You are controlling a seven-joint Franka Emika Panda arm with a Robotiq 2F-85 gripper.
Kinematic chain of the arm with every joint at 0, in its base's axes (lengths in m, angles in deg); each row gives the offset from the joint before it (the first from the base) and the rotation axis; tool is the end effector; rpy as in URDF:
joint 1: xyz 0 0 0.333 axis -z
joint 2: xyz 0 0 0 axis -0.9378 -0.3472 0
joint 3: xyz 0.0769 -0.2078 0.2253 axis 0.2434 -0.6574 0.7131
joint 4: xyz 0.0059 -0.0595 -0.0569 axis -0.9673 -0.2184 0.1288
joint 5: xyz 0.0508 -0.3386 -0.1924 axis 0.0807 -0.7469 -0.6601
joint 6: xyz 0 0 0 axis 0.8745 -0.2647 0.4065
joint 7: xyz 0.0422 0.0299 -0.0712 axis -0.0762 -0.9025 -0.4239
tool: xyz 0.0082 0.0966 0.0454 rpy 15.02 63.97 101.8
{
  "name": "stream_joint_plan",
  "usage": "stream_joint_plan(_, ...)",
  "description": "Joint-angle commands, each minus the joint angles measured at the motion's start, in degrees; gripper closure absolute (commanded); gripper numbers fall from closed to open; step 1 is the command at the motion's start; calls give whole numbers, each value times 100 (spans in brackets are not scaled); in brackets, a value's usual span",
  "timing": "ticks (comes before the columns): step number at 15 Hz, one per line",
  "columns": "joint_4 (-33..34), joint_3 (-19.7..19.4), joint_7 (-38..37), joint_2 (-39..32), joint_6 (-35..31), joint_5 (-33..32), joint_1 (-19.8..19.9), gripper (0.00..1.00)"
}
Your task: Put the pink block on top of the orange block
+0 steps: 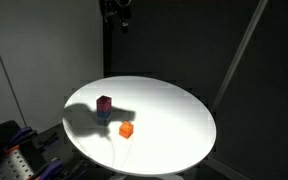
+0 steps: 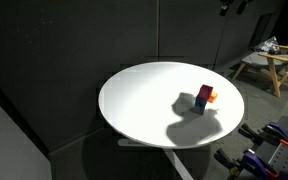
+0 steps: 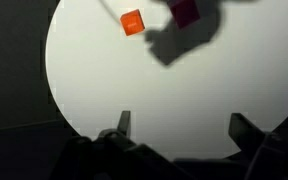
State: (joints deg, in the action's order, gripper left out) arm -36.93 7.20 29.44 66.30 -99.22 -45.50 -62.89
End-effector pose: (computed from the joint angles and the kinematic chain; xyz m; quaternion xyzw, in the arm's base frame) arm 0.4566 -0.0880 0.5711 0.9845 -0.1168 0.1294 0.0188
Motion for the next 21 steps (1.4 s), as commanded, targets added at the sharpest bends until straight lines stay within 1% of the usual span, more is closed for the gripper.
stream_joint_plan(1, 20, -27, -6, -1, 15, -11, -30, 0)
stream_joint_plan(8, 86, -51, 63, -49, 79, 14, -41, 0)
stream_joint_plan(15, 447, -209, 690, -361, 533, 173, -124, 0)
stream_joint_plan(21, 854, -351, 1319, -790, 842, 408, -199, 0)
